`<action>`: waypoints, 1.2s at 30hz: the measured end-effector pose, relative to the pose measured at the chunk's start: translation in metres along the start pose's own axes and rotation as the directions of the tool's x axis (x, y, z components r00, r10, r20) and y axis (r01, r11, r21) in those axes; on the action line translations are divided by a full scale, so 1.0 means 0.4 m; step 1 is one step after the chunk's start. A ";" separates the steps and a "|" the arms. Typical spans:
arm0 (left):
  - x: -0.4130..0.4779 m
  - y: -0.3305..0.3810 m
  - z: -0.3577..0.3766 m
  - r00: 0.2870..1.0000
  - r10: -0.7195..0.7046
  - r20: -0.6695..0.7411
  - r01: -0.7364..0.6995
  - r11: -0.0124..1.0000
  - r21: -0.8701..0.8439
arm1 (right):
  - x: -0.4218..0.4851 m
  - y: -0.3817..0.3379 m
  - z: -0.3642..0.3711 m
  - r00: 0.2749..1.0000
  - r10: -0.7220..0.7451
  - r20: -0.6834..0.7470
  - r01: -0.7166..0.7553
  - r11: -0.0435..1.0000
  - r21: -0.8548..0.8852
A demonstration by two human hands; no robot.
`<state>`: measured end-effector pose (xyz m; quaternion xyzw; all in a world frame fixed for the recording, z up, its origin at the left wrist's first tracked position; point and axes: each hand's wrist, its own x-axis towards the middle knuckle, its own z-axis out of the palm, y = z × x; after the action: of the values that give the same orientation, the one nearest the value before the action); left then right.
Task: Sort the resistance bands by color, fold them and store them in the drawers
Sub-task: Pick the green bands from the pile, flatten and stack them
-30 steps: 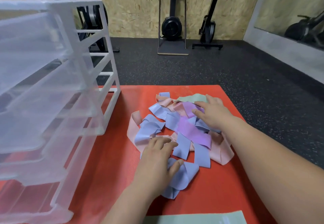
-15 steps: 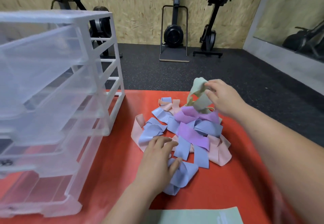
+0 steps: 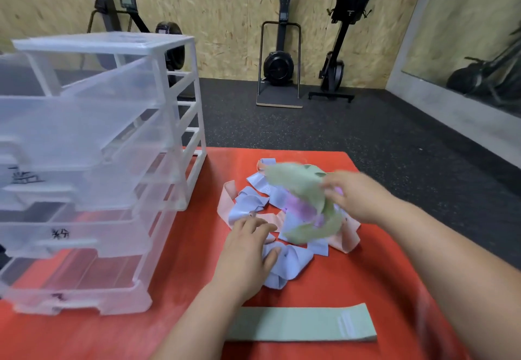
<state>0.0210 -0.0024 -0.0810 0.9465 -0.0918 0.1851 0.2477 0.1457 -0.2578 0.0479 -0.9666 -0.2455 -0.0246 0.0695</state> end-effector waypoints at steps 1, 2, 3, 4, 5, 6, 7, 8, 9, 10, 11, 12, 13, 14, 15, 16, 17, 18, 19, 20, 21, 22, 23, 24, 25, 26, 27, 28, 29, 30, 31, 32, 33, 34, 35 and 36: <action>-0.002 -0.003 0.002 1.000 0.003 0.014 -0.003 1.000 0.008 | -0.023 -0.001 0.033 0.991 0.064 0.114 -0.056 0.996 -0.076; -0.004 -0.008 0.004 1.000 0.007 0.027 -0.007 1.000 0.014 | -0.041 0.000 0.062 0.979 0.125 0.160 -0.110 0.989 -0.100; -0.004 -0.012 0.007 0.999 0.008 0.039 -0.009 1.000 0.018 | -0.056 0.003 0.085 0.975 0.173 0.143 -0.164 0.984 -0.072; -0.004 -0.016 0.009 0.999 0.007 0.046 -0.008 1.000 0.021 | -0.068 0.005 0.103 0.973 0.211 0.090 -0.210 0.978 -0.016; -0.002 -0.020 0.011 0.999 0.005 0.049 -0.006 1.000 0.021 | -0.077 0.005 0.119 0.968 0.249 0.035 -0.250 0.967 0.041; -0.001 -0.024 0.012 0.999 0.003 0.050 -0.004 1.000 0.019 | -0.088 0.003 0.132 0.959 0.284 -0.004 -0.283 0.955 0.088; 0.002 -0.026 0.013 0.999 0.000 0.050 -0.001 1.000 0.017 | -0.096 0.000 0.145 0.947 0.321 -0.022 -0.316 0.942 0.117; 0.004 -0.028 0.014 0.999 -0.003 0.050 0.002 1.000 0.016 | -0.105 -0.003 0.160 0.936 0.349 -0.030 -0.342 0.929 0.140; 0.006 -0.030 0.016 0.999 -0.006 0.049 0.006 1.000 0.015 | -0.113 -0.007 0.175 0.928 0.369 -0.042 -0.358 0.920 0.161; 0.007 -0.032 0.018 0.999 -0.009 0.048 0.009 1.000 0.012 | -0.121 -0.009 0.193 0.922 0.382 -0.061 -0.367 0.913 0.176; 0.007 -0.033 0.020 0.999 -0.012 0.046 0.012 1.000 0.009 | -0.130 -0.014 0.208 0.917 0.388 -0.090 -0.368 0.911 0.185; 0.009 -0.034 0.022 0.999 -0.014 0.042 0.014 1.000 0.010 | -0.136 -0.020 0.222 0.909 0.397 -0.123 -0.371 0.909 0.192; 0.011 -0.035 0.025 0.999 -0.016 0.035 0.015 1.000 0.013 | -0.141 -0.028 0.235 0.900 0.405 -0.162 -0.373 0.907 0.196; 0.013 -0.036 0.026 0.999 -0.017 0.026 0.017 1.000 0.014 | -0.145 -0.036 0.245 0.889 0.407 -0.208 -0.370 0.908 0.197; 0.014 -0.037 0.026 1.000 -0.021 0.018 0.021 1.000 0.010 | -0.145 -0.043 0.252 0.879 0.400 -0.261 -0.360 0.914 0.186; 0.017 -0.037 0.026 1.000 -0.023 0.010 0.023 1.000 0.004 | -0.139 -0.048 0.257 0.872 0.376 -0.314 -0.341 0.926 0.162; 0.020 -0.039 0.027 1.000 -0.023 0.003 0.023 1.000 0.004 | -0.129 -0.052 0.259 0.870 0.340 -0.358 -0.316 0.940 0.125; 0.023 -0.041 0.028 1.000 -0.023 -0.002 0.023 1.000 0.007 | -0.116 -0.057 0.260 0.873 0.289 -0.393 -0.278 0.957 0.086; 0.024 -0.043 0.030 1.000 -0.025 -0.008 0.026 1.000 0.010 | -0.100 -0.065 0.259 0.879 0.213 -0.426 -0.210 0.976 0.053; 0.026 -0.045 0.032 0.999 -0.029 -0.015 0.030 0.999 0.011 | -0.085 -0.078 0.258 0.884 0.128 -0.450 -0.129 0.991 0.029; 0.028 -0.046 0.035 0.999 -0.032 -0.025 0.033 0.999 0.017 | -0.069 -0.093 0.262 0.890 0.050 -0.454 -0.049 0.999 0.014; 0.031 -0.046 0.037 0.999 -0.035 -0.036 0.036 0.999 0.025 | -0.055 -0.110 0.271 0.899 -0.012 -0.437 0.010 1.000 -0.007; 0.033 -0.046 0.040 0.998 -0.041 -0.043 0.043 0.999 0.030 | -0.042 -0.126 0.284 0.914 -0.050 -0.403 0.039 0.999 -0.035; 0.034 -0.045 0.041 0.998 -0.050 -0.048 0.051 0.998 0.030 | -0.029 -0.138 0.302 0.928 -0.071 -0.367 0.048 0.996 -0.073; 0.034 -0.045 0.043 0.997 -0.057 -0.052 0.058 0.998 0.026 | -0.018 -0.146 0.323 0.941 -0.079 -0.329 0.045 0.993 -0.111; 0.034 -0.045 0.045 0.997 -0.061 -0.054 0.063 0.998 0.019 | -0.010 -0.149 0.345 0.956 -0.071 -0.285 0.031 0.989 -0.143; 0.034 -0.047 0.046 0.997 -0.063 -0.054 0.064 0.998 0.011 | -0.003 -0.148 0.365 0.970 -0.049 -0.238 0.010 0.986 -0.165; 0.033 -0.048 0.048 0.997 -0.062 -0.053 0.062 0.998 0.004 | 0.002 -0.145 0.379 0.980 -0.018 -0.197 -0.016 0.985 -0.173; 0.033 -0.048 0.048 0.997 -0.060 -0.051 0.061 0.998 -0.001 | 0.005 -0.140 0.388 0.986 0.016 -0.169 -0.044 0.985 -0.165; 0.034 -0.048 0.048 0.997 -0.062 -0.047 0.061 0.998 -0.005 | 0.008 -0.135 0.392 0.987 0.050 -0.150 -0.072 0.987 -0.143; 0.035 -0.048 0.047 0.997 -0.065 -0.043 0.065 0.998 -0.008 | 0.008 -0.132 0.393 0.987 0.075 -0.142 -0.090 0.990 -0.106; 0.036 -0.048 0.046 0.997 -0.071 -0.039 0.070 0.997 -0.010 | 0.008 -0.129 0.390 0.986 0.090 -0.139 -0.099 0.993 -0.062; 0.037 -0.048 0.045 0.996 -0.076 -0.036 0.076 0.997 -0.014 | 0.008 -0.125 0.387 0.985 0.090 -0.145 -0.097 0.995 -0.036; 0.037 -0.047 0.043 0.996 -0.080 -0.034 0.079 0.997 -0.017 | 0.008 -0.122 0.386 0.986 0.077 -0.149 -0.085 0.995 -0.044; 0.037 -0.046 0.043 0.996 -0.081 -0.032 0.080 0.997 -0.022 | 0.005 -0.121 0.387 0.987 0.063 -0.150 -0.076 0.994 -0.080; 0.036 -0.045 0.042 0.996 -0.081 -0.029 0.080 0.996 -0.024 | 0.001 -0.123 0.390 0.986 0.058 -0.158 -0.078 0.990 -0.119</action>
<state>0.0442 0.0033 -0.0966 0.9436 -0.0520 0.1882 0.2672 0.1244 -0.1919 -0.1002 -0.9721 -0.2042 -0.1120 0.0285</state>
